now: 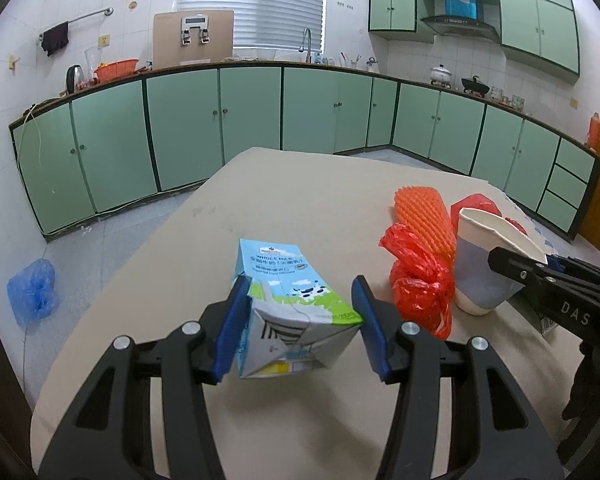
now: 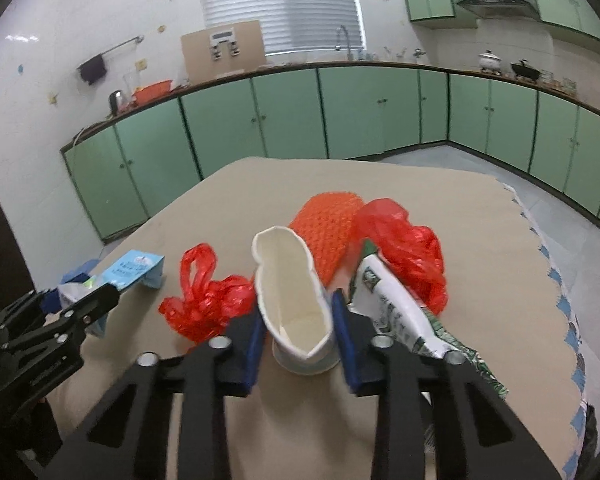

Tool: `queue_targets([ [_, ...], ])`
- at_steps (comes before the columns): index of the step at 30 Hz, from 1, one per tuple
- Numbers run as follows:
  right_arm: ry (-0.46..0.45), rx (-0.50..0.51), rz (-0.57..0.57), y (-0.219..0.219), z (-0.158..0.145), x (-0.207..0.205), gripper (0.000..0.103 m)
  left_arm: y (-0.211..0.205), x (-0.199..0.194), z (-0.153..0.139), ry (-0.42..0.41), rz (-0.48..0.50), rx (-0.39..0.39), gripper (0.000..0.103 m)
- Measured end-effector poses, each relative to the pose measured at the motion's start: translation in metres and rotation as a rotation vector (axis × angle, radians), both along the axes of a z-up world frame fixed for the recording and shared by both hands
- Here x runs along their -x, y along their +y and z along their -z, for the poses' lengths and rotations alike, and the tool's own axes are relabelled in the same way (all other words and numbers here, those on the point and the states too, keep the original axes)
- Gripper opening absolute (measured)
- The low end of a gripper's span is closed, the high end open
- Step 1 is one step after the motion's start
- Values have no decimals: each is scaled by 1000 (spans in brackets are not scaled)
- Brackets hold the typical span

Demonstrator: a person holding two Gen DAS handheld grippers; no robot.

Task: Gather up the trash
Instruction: 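Carry the milk carton and paper cup over the black bin and open both tools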

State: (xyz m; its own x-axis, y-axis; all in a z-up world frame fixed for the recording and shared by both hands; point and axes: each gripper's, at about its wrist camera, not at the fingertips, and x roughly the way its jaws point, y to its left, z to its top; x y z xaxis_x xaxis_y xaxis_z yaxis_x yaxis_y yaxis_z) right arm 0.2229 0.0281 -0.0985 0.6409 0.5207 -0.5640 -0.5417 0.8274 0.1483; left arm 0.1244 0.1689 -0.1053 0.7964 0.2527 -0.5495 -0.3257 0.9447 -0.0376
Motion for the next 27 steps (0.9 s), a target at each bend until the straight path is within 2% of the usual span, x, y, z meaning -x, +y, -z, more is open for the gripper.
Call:
queue_targets([
  [6,-28,-12,-19,1,-13,16,22,0,6,-5,-20,11,9,50],
  [11,-43,-70,-16,-13,-29,29,22,-6,14,-18,-59,34,1,50],
  [17,-76,-93,-7,-37,-46,45,22,-23,20,-35,-109,85,12,50],
  [27,-116,-127,71,-87,-67,68,22,-66,26,-54,-178,207,31,50],
])
